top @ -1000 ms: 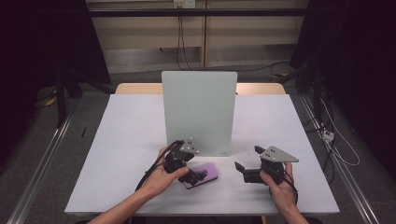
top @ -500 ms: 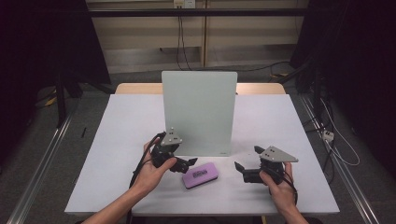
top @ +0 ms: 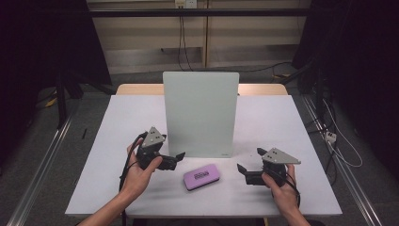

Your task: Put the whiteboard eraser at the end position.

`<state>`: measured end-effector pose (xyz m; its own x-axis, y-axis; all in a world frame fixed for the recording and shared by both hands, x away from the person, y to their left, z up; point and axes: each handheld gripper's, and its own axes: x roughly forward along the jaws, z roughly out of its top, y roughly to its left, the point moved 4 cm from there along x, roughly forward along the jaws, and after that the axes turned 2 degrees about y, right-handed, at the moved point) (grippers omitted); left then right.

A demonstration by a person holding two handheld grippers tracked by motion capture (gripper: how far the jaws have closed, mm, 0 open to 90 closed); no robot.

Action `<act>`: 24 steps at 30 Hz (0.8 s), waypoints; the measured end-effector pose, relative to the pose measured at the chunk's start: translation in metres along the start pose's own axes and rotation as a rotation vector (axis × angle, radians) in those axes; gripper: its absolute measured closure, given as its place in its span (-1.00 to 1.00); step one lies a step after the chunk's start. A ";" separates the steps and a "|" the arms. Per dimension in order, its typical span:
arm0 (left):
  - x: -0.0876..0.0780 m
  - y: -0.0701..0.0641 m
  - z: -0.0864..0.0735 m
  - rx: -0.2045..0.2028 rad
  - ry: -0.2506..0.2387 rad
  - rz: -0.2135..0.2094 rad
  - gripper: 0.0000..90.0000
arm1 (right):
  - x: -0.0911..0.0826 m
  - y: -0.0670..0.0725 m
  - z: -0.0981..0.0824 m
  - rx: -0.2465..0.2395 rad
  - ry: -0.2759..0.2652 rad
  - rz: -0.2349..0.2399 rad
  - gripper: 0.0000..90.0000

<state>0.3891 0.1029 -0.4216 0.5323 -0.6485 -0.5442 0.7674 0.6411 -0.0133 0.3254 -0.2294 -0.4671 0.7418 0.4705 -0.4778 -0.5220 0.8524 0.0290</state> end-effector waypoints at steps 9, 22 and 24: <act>-0.017 0.015 -0.009 -0.043 -0.018 0.015 -0.86 | -0.004 -0.002 -0.002 0.008 0.001 -0.012 -0.91; -0.047 0.024 -0.038 -0.048 -0.020 0.071 -0.87 | -0.005 -0.002 -0.004 0.016 0.006 -0.016 -0.91; -0.052 0.026 -0.044 -0.055 -0.026 0.065 -0.87 | -0.005 -0.002 -0.004 0.014 0.008 -0.016 -0.91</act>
<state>0.3658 0.1708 -0.4304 0.5900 -0.6151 -0.5231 0.7106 0.7032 -0.0254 0.3211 -0.2338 -0.4680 0.7468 0.4549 -0.4851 -0.5042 0.8630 0.0332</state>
